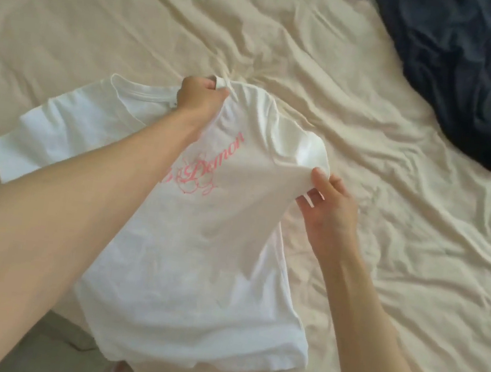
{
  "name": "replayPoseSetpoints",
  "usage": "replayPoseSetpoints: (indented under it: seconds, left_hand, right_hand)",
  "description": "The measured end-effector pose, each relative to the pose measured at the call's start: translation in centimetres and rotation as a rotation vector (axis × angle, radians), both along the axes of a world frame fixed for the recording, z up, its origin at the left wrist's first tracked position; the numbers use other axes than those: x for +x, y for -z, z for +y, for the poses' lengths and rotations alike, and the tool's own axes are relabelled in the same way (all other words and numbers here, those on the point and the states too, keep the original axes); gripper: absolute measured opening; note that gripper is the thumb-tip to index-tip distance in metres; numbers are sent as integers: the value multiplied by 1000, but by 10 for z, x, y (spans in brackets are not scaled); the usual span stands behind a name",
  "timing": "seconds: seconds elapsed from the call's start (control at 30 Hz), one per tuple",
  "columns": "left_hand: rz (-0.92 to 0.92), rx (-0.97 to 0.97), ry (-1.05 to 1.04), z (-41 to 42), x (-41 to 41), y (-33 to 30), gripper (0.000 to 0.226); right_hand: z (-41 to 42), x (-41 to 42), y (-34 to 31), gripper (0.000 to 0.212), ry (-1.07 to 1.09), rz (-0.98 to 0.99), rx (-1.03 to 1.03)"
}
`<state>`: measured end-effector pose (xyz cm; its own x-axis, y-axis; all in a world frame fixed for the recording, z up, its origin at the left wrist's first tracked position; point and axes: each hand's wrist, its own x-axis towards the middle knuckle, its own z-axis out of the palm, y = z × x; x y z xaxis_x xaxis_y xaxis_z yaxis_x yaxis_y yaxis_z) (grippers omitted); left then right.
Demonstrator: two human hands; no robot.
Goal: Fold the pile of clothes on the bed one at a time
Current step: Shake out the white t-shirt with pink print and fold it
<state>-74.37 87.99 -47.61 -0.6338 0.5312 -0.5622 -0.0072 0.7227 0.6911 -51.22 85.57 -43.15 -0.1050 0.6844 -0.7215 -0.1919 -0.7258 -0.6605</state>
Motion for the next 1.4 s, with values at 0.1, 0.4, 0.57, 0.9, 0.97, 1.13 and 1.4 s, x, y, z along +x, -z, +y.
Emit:
replayPoseSetpoints:
  seconds: [0.1,0.4,0.57,0.9,0.97,1.13,1.4]
  left_hand:
    - [105,-2,-48,11,-1,-1,34]
    - [560,-68,345,9,-5,1,47]
    - [629,-83,731,22,-10,5,29]
    - [592,-22,454,21,-12,13,21]
    - [599,-74,478,21,-13,13,25]
    - [675,-62,605,23,-13,13,30]
    - [620,-58,685,-3,-31,6,65]
  right_hand:
    - [9,-2,-6,20,-3,-98,144]
    - [13,1,19,16,-170,-83,15]
    - [40,-6,19,27,-428,-204,19]
    - [34,-12,19,25,-492,-832,674]
    - [35,-5,24,29,-400,-685,432]
    - [44,8,38,42,-368,-449,44]
    - [44,-1,36,19,-499,-949,183]
